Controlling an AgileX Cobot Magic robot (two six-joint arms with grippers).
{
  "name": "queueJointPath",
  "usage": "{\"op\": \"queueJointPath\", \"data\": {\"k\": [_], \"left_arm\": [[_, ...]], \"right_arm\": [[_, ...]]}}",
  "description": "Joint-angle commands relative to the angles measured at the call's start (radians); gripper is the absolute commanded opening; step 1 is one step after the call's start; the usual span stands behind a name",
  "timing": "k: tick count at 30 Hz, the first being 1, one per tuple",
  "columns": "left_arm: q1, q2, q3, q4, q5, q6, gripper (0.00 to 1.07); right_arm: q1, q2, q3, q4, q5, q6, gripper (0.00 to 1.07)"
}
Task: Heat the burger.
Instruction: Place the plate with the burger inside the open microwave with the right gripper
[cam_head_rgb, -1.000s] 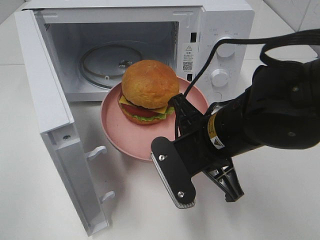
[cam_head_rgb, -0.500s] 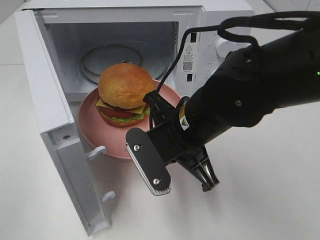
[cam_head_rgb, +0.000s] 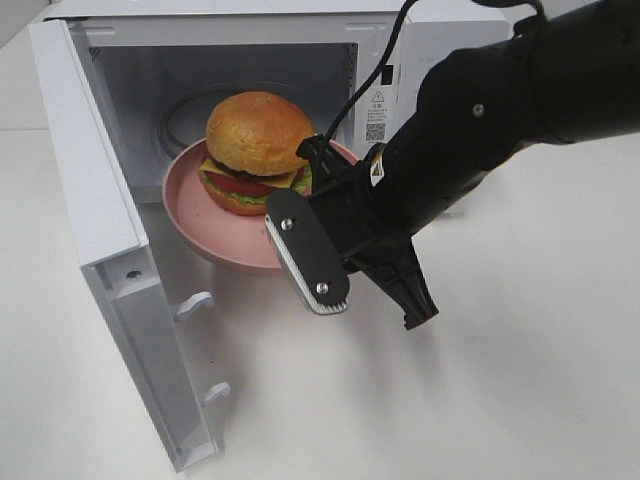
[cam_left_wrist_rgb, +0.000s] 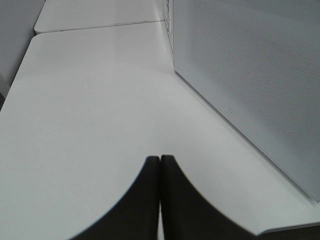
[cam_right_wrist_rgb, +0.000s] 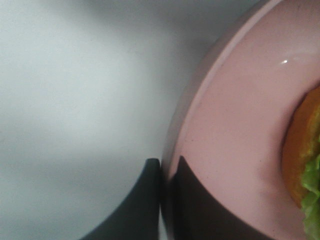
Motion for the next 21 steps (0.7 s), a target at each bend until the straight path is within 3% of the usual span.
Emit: {"op": "queueJointPath", "data": {"k": [1, 13, 21], "left_arm": [[0.002, -0.021, 0.002, -0.007, -0.014, 0.002, 0.00], [0.002, -0.021, 0.002, -0.007, -0.014, 0.002, 0.00], [0.002, -0.021, 0.002, -0.007, -0.014, 0.002, 0.00]], "right_arm": [[-0.037, -0.008, -0.064, 0.054, -0.012, -0.073, 0.00], [-0.042, 0.114, -0.216, 0.072, 0.096, -0.083, 0.00], [-0.042, 0.207, -0.392, 0.072, 0.144, -0.043, 0.00]]}}
